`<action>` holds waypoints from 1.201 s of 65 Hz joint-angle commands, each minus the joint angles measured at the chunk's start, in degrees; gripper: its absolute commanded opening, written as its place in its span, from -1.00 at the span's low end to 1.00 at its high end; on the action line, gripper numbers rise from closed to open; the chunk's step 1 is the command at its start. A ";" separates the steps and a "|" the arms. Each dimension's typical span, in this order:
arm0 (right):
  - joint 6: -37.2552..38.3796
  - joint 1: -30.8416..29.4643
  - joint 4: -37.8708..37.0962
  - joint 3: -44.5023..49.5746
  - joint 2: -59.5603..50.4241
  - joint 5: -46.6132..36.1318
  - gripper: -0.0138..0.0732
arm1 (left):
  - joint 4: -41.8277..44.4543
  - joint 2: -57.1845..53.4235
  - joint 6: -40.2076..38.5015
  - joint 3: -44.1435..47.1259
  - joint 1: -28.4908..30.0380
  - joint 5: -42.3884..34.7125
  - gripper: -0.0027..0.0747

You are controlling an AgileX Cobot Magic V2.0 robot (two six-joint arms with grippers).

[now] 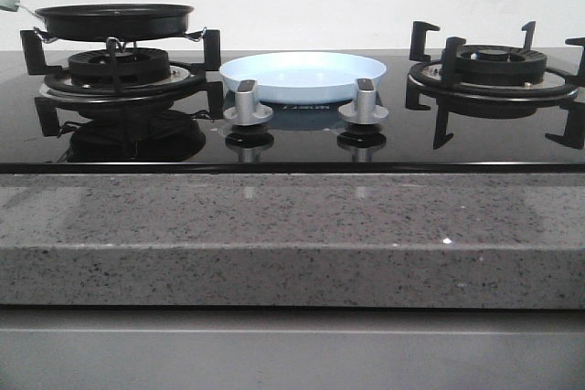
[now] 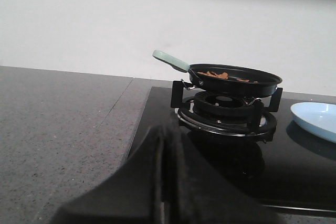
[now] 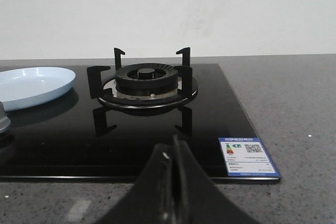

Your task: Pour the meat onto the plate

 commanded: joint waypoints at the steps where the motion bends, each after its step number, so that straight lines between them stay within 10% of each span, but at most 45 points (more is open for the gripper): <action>1: -0.02 0.07 -0.51 -0.34 -0.94 -5.07 -0.95 | -0.41 -0.93 0.00 0.33 0.02 -4.43 -0.98; 78: -0.02 0.17 -0.46 -8.14 -0.94 0.66 -0.95 | -0.83 -0.72 0.00 -9.50 0.02 2.13 -0.98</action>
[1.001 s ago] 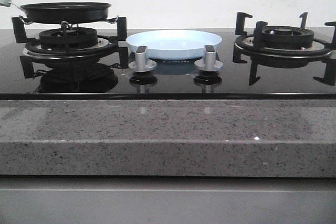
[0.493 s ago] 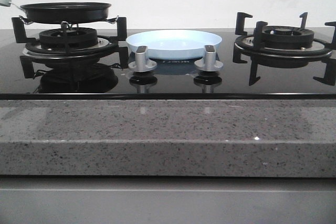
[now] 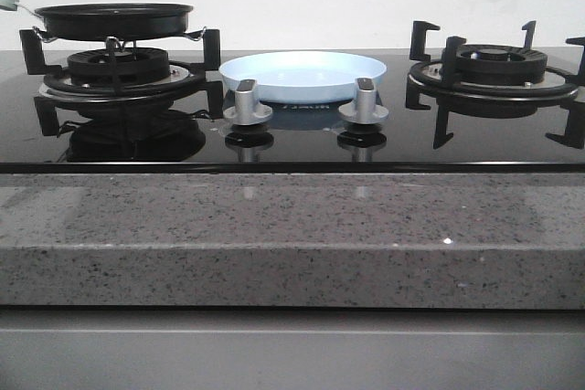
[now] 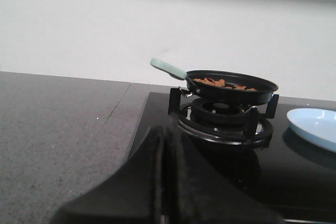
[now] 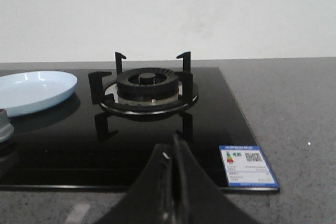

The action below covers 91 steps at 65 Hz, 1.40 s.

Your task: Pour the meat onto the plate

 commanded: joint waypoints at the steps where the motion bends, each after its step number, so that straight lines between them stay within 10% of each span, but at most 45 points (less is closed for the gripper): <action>1: -0.02 0.04 -0.46 -6.14 -0.94 -1.28 -0.95 | -0.89 -0.59 0.00 -6.87 0.02 0.06 -0.98; 35: -0.02 0.04 -0.46 -36.06 19.13 31.10 -0.95 | -0.34 20.18 0.00 -38.48 0.02 34.39 -0.98; 73: -0.02 0.04 -0.46 -39.27 33.83 37.39 -0.93 | -0.96 30.19 0.00 -39.32 0.02 35.62 -0.97; 82: -0.07 0.04 -0.46 -39.27 33.83 37.86 -0.63 | -0.38 30.24 0.00 -39.32 0.02 35.62 -0.45; 91: -0.07 0.04 -0.46 -39.27 33.83 38.13 0.13 | 0.19 30.24 0.00 -39.32 0.02 35.53 0.44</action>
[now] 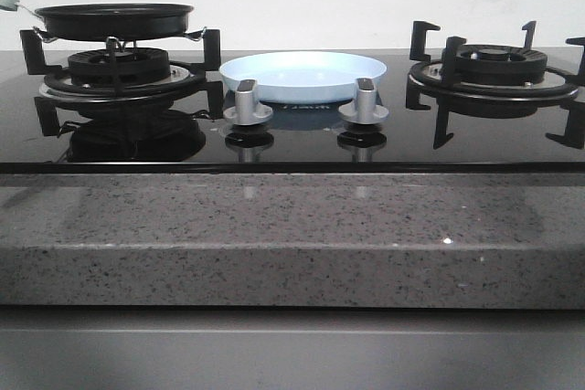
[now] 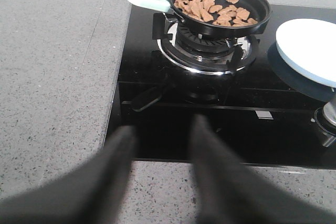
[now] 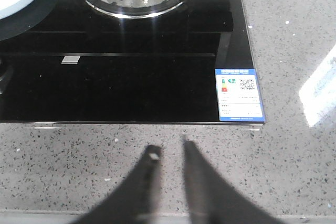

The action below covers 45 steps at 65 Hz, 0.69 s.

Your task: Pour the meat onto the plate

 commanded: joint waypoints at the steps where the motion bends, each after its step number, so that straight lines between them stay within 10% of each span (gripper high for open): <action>1: -0.07 -0.08 -0.46 -2.04 0.54 -3.35 0.19 | 0.08 0.61 0.00 -1.45 0.02 -4.11 0.49; 8: -0.07 -0.08 -0.34 -2.04 0.54 -3.08 0.47 | 0.08 0.61 0.00 -1.45 0.02 -4.11 0.59; 45: -9.75 3.24 12.81 -3.51 3.68 -1.10 0.47 | 0.08 0.61 0.00 -1.45 0.02 -4.11 0.33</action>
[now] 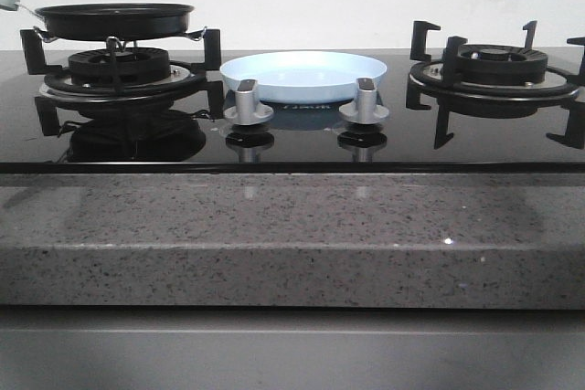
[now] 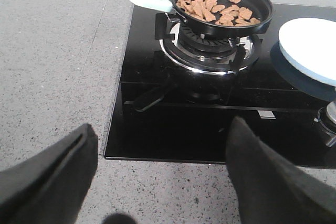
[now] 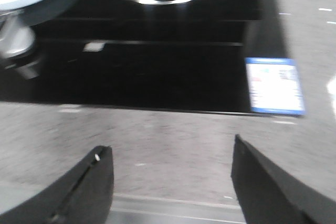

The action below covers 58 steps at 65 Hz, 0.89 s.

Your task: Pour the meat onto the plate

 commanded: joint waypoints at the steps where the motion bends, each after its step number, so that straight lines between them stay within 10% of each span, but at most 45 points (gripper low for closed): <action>1: -4.38 1.52 4.84 -3.12 2.89 -3.15 0.47 | -0.26 0.61 0.00 -1.45 0.02 -4.11 0.33; 58: -9.50 11.58 9.00 -36.39 45.86 -1.59 0.30 | -0.76 0.61 0.00 -1.45 0.02 -4.11 0.33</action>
